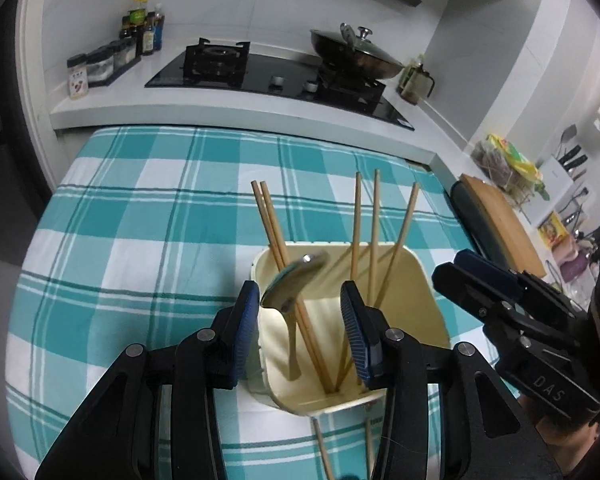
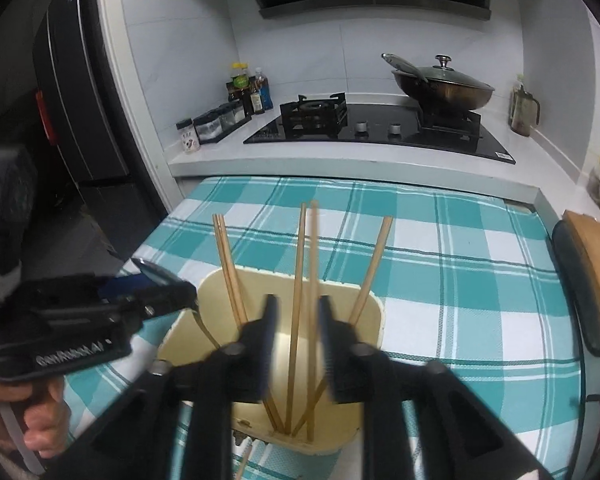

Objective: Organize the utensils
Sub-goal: 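Carry the spoon and chopstick over the cream holder and open both tools to drop them, then move both open tools back to the remaining chopsticks and spoon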

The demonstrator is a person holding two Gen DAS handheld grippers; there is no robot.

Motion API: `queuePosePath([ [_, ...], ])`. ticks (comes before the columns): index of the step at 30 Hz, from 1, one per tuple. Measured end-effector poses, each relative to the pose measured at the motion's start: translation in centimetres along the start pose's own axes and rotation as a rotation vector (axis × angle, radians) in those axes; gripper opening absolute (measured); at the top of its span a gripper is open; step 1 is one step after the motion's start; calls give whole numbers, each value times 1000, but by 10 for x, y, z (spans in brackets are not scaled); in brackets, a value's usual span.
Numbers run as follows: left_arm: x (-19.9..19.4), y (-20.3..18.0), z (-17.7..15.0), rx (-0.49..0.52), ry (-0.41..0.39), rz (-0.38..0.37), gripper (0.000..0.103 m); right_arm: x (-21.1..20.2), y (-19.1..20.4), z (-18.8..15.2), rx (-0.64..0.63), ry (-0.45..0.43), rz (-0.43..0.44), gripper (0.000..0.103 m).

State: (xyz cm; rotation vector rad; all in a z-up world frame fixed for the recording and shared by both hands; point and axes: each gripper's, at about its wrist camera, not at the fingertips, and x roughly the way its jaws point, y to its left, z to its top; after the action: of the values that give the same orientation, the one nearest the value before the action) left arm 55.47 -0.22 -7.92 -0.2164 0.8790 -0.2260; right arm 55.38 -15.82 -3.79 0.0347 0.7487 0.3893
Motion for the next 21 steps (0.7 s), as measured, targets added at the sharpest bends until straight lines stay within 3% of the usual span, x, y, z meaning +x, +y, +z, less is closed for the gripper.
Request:
queuePosePath([
  [4,-44,2,-11,55,-56,15,69,-40,3,-5,-26,-62,3,44],
  [6,-68,6,-26,86,-68,37,79,-64,4,-15,-54,-83,-14,45],
  [9,-94,17,-66,113,-53,51,86,-95,4,-42,-83,-56,-30,49],
  [14,-93,36,-163,99,22,61,90,-121,-3,-124,-112,37,-107,53],
  [17,-82,37,-230,95,43,95,89,-125,-6,-190,-101,88,-162,53],
  [21,-72,33,-286,66,54,82,89,-129,-3,-262,-77,108,-234,53],
])
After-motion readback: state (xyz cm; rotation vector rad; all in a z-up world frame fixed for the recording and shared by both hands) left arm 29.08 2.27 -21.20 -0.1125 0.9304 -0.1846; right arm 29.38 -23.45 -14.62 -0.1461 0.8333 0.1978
